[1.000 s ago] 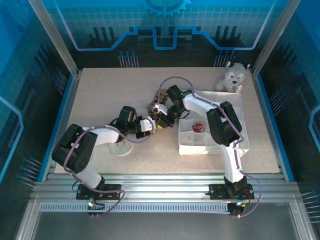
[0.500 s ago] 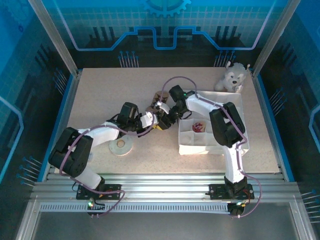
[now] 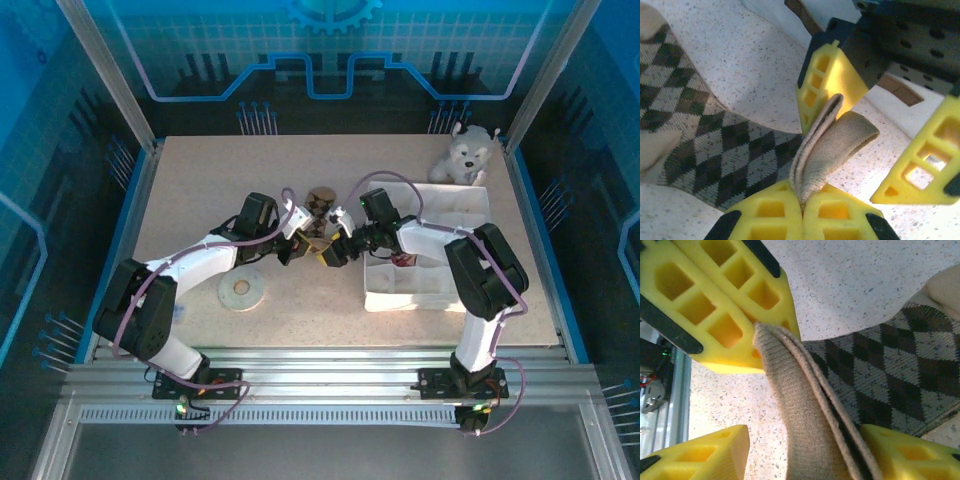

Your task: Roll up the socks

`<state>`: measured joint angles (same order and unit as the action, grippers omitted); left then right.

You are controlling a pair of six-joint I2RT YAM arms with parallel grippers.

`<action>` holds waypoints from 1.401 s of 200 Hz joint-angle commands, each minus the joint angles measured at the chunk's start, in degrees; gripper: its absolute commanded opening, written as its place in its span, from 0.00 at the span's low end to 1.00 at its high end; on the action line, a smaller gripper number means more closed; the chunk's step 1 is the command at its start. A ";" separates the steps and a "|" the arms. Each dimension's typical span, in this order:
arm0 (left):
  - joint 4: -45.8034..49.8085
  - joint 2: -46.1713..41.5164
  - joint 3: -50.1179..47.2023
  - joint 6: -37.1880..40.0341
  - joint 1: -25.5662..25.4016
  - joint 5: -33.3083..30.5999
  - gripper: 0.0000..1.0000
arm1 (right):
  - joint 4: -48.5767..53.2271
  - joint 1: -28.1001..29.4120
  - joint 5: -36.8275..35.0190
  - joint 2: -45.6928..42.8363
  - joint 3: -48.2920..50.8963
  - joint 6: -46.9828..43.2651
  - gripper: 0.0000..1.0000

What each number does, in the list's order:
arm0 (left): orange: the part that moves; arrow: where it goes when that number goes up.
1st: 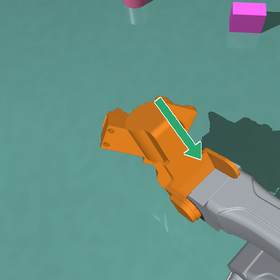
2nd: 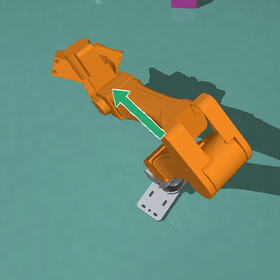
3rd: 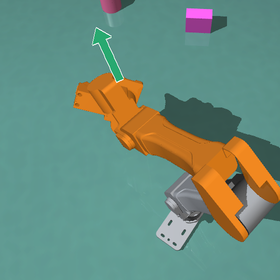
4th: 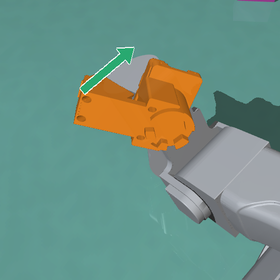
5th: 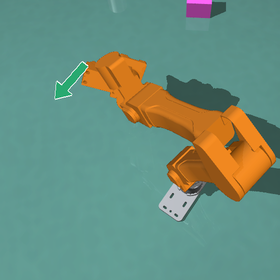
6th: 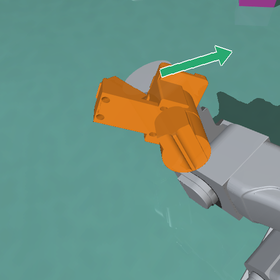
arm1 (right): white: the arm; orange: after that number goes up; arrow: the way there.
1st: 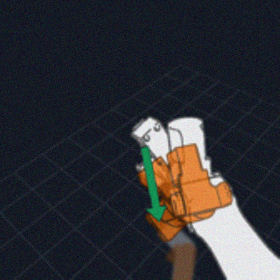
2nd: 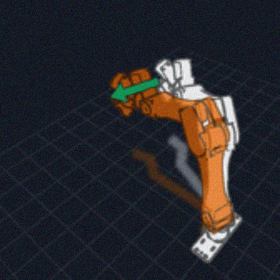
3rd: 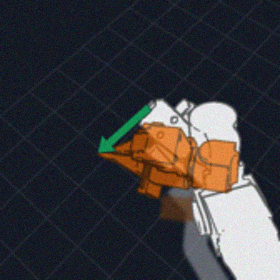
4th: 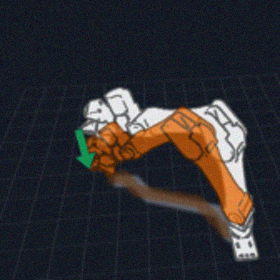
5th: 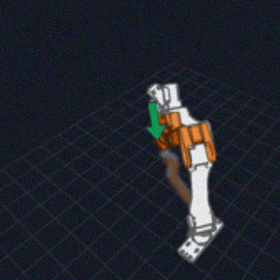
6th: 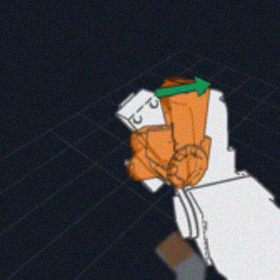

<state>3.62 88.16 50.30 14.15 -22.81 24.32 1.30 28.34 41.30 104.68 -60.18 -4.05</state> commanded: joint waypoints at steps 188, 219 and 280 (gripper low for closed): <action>-1.60 5.49 -8.06 -24.72 2.88 6.94 0.00 | -9.18 7.64 -12.73 -4.26 5.47 6.18 0.62; -0.71 7.91 -7.44 -25.66 4.03 7.48 0.00 | -7.46 7.70 -13.70 -3.07 4.93 6.30 0.62; 0.43 10.93 -5.93 -26.63 5.05 8.25 0.00 | -5.16 8.55 -14.12 -1.22 4.42 6.04 0.62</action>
<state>1.91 97.51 42.87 -11.33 -18.22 31.09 -4.95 36.05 27.35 102.15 -55.48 1.54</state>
